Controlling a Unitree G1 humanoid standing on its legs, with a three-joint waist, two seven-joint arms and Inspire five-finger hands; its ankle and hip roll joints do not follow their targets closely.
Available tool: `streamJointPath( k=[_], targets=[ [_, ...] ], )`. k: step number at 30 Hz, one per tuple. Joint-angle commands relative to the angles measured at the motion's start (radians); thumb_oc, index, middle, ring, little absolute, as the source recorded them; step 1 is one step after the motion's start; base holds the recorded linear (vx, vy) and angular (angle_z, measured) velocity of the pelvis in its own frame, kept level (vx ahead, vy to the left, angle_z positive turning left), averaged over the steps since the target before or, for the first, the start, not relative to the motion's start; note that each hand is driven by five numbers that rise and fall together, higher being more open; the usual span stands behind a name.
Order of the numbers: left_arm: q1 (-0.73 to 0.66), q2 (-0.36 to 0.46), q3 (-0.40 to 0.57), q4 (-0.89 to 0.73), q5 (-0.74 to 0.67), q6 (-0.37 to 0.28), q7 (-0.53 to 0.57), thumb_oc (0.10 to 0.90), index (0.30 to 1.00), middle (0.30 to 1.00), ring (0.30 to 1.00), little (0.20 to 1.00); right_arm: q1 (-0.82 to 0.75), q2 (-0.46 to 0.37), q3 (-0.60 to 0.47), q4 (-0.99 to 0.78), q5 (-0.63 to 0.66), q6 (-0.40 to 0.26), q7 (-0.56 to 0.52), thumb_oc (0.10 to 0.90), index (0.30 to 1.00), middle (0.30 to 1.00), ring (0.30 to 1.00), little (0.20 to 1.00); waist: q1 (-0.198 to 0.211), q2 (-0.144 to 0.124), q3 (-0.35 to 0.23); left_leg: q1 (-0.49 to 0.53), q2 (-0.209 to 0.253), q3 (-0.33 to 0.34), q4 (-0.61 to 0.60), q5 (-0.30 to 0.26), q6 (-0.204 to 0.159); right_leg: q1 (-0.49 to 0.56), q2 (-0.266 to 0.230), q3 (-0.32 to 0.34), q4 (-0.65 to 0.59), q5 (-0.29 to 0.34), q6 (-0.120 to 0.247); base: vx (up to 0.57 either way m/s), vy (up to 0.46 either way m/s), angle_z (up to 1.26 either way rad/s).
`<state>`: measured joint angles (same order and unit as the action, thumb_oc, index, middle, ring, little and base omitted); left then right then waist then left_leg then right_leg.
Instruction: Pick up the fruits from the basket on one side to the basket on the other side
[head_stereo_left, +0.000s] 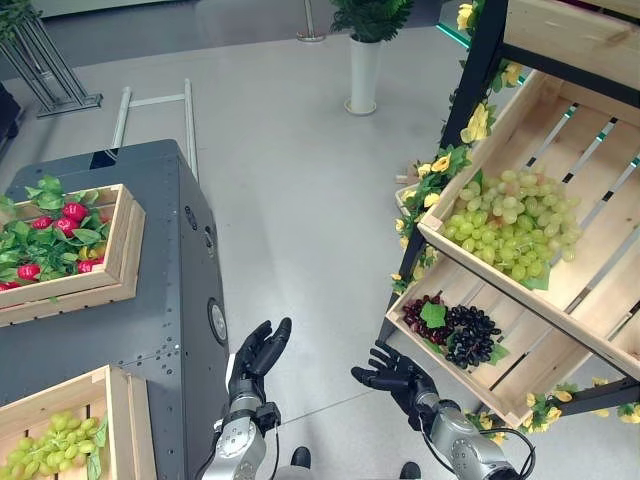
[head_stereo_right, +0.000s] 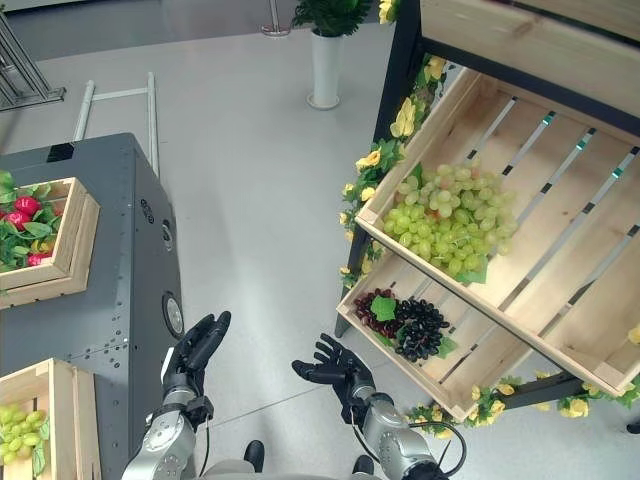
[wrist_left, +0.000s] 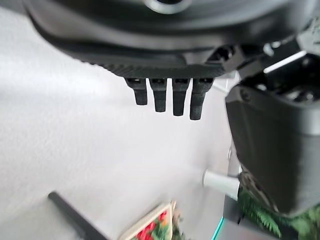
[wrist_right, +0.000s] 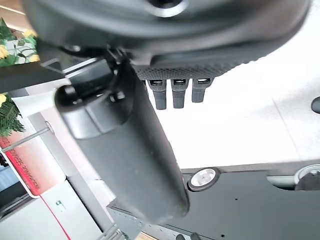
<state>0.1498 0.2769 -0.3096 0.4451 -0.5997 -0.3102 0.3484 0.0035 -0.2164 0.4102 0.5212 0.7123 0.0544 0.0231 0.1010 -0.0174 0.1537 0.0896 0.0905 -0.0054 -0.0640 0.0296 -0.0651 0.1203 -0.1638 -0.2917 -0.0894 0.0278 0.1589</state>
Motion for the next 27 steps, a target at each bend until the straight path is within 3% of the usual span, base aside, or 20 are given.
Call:
streamJointPath(
  k=[1,3,5,7,8,9,12,17,19,22,23,24,25,26,27],
  targets=[
    [-0.027,0.019,0.054,-0.065,0.012,-0.058,0.010,0.800,0.900,0.900,0.900,0.900,-0.043,0.013,0.020,-0.114,-0.018,-0.060,0.010,0.800,0.900,0.900,0.900,0.900,0.044,0.003,-0.004,-0.057,0.018,-0.010,0.035,0.016,0.022,0.015,0.026,-0.051,0.051,-0.054,-0.146,0.02,-0.179,0.36],
    [-0.028,-0.003,0.065,-0.067,-0.024,-0.068,0.008,0.800,0.900,0.900,0.900,0.900,-0.044,-0.001,0.041,-0.126,-0.057,-0.068,-0.077,0.800,0.900,0.900,0.900,0.900,0.070,0.005,0.008,-0.062,0.023,-0.010,-0.007,0.056,0.002,0.030,0.049,-0.070,0.037,-0.056,-0.149,-0.04,-0.094,0.46],
    [-0.062,-0.017,0.068,-0.050,-0.011,-0.050,-0.029,0.800,0.900,0.900,0.900,0.900,-0.030,-0.016,0.041,-0.153,-0.034,-0.092,-0.133,0.800,0.900,0.900,0.900,0.900,0.042,-0.002,0.021,-0.115,0.023,0.171,0.123,0.038,-0.010,0.025,0.033,-0.152,0.067,-0.068,-0.143,-0.09,-0.013,0.75],
    [-0.107,-0.021,0.059,-0.041,0.006,-0.019,-0.057,0.800,0.900,0.900,0.900,0.900,-0.009,-0.027,0.027,-0.183,-0.015,-0.122,-0.201,0.800,0.900,0.900,0.900,0.900,0.003,-0.011,0.032,-0.158,0.054,0.342,0.263,0.020,-0.020,0.035,0.009,-0.227,0.092,-0.074,-0.140,-0.05,0.005,1.59],
    [-0.113,-0.021,0.057,-0.040,0.009,-0.017,-0.056,0.800,0.900,0.900,0.900,0.900,-0.008,-0.028,0.026,-0.185,-0.016,-0.125,-0.208,0.800,0.900,0.900,0.900,0.900,-0.001,-0.012,0.034,-0.160,0.056,0.353,0.269,0.017,-0.020,0.038,0.006,-0.234,0.093,-0.074,-0.139,-0.01,0.151,2.22],
    [-0.135,-0.026,0.032,-0.024,0.036,-0.025,-0.030,0.800,0.900,0.900,0.900,0.900,-0.012,-0.023,0.020,-0.165,-0.003,-0.136,-0.210,0.800,0.900,0.900,0.900,0.900,-0.021,-0.002,0.033,-0.110,0.050,0.418,0.112,0.009,-0.005,0.042,-0.006,-0.260,0.102,-0.063,-0.122,0.04,0.275,1.77],
    [-0.135,-0.034,0.013,-0.004,0.041,-0.051,-0.008,0.800,0.900,0.900,0.900,0.900,-0.007,-0.002,-0.001,-0.148,0.021,-0.121,-0.198,0.800,0.900,0.900,0.900,0.900,-0.016,0.011,0.026,-0.090,-0.005,0.332,0.038,0.026,0.018,0.047,-0.012,-0.227,0.095,-0.036,-0.097,0.08,0.259,0.81],
    [-0.141,0.016,-0.003,-0.079,0.086,-0.027,0.011,0.800,0.900,0.900,0.900,0.900,0.025,0.023,-0.018,-0.141,0.038,-0.138,-0.145,0.800,0.900,0.900,0.900,0.900,-0.002,0.023,0.017,-0.042,-0.053,0.315,-0.023,0.005,0.062,0.033,-0.054,-0.259,0.128,0.014,-0.061,0.08,0.262,0.20],
    [-0.146,0.032,-0.015,-0.087,0.147,-0.027,0.003,0.800,0.900,0.900,0.900,0.900,0.027,0.043,-0.024,-0.142,0.063,-0.168,-0.128,0.800,0.900,0.900,0.900,0.900,0.006,0.022,0.023,-0.043,-0.092,0.290,-0.011,-0.026,0.101,0.011,-0.100,-0.259,0.241,0.038,-0.049,0.08,0.335,0.23],
    [-0.163,0.053,-0.055,-0.094,0.222,-0.024,-0.011,0.800,0.900,0.900,0.900,0.900,0.026,0.056,-0.028,-0.148,0.071,-0.204,-0.146,0.800,0.900,0.900,0.900,0.900,-0.008,0.044,0.040,-0.029,-0.135,0.220,-0.008,-0.044,0.146,-0.102,-0.163,-0.174,0.527,0.057,-0.054,0.07,0.299,0.40],
    [-0.164,0.053,-0.055,-0.094,0.222,-0.024,-0.011,0.800,0.900,0.900,0.900,0.900,0.026,0.056,-0.028,-0.148,0.071,-0.204,-0.147,0.800,0.900,0.900,0.900,0.900,-0.008,0.042,0.040,-0.030,-0.138,0.221,-0.008,-0.044,0.147,-0.107,-0.168,-0.171,0.535,0.054,-0.053,0.09,0.200,0.67],
    [-0.175,0.065,-0.083,-0.083,0.233,-0.007,-0.039,0.800,0.900,0.900,0.900,0.900,0.025,0.053,-0.028,-0.153,0.088,-0.216,-0.175,0.800,0.900,0.900,0.900,0.900,-0.035,0.053,0.052,-0.014,-0.152,0.163,-0.012,-0.043,0.155,-0.167,-0.120,-0.075,0.626,0.013,-0.077,0.06,0.070,0.57],
    [-0.176,0.066,-0.085,-0.082,0.231,-0.004,-0.043,0.800,0.900,0.900,0.900,0.900,0.025,0.053,-0.028,-0.154,0.090,-0.217,-0.178,0.800,0.900,0.900,0.900,0.900,-0.038,0.053,0.053,-0.012,-0.153,0.157,-0.013,-0.042,0.156,-0.172,-0.113,-0.067,0.631,0.007,-0.080,0.11,0.000,0.90],
    [-0.190,0.078,-0.112,-0.067,0.229,0.000,-0.084,0.800,0.900,0.900,0.900,0.900,0.033,0.048,-0.019,-0.175,0.110,-0.249,-0.203,0.800,0.900,0.900,0.900,0.900,-0.079,0.052,0.056,-0.001,-0.167,0.091,-0.014,-0.043,0.162,-0.228,-0.023,0.040,0.590,0.002,-0.089,0.06,-0.067,0.76],
    [-0.190,0.078,-0.112,-0.067,0.229,0.000,-0.084,0.800,0.900,0.900,0.900,0.900,0.033,0.048,-0.019,-0.175,0.110,-0.249,-0.203,0.800,0.900,0.900,0.900,0.900,-0.079,0.052,0.056,-0.001,-0.167,0.091,-0.014,-0.043,0.162,-0.228,-0.023,0.040,0.590,0.002,-0.089,0.09,-0.136,1.26]
  ],
)
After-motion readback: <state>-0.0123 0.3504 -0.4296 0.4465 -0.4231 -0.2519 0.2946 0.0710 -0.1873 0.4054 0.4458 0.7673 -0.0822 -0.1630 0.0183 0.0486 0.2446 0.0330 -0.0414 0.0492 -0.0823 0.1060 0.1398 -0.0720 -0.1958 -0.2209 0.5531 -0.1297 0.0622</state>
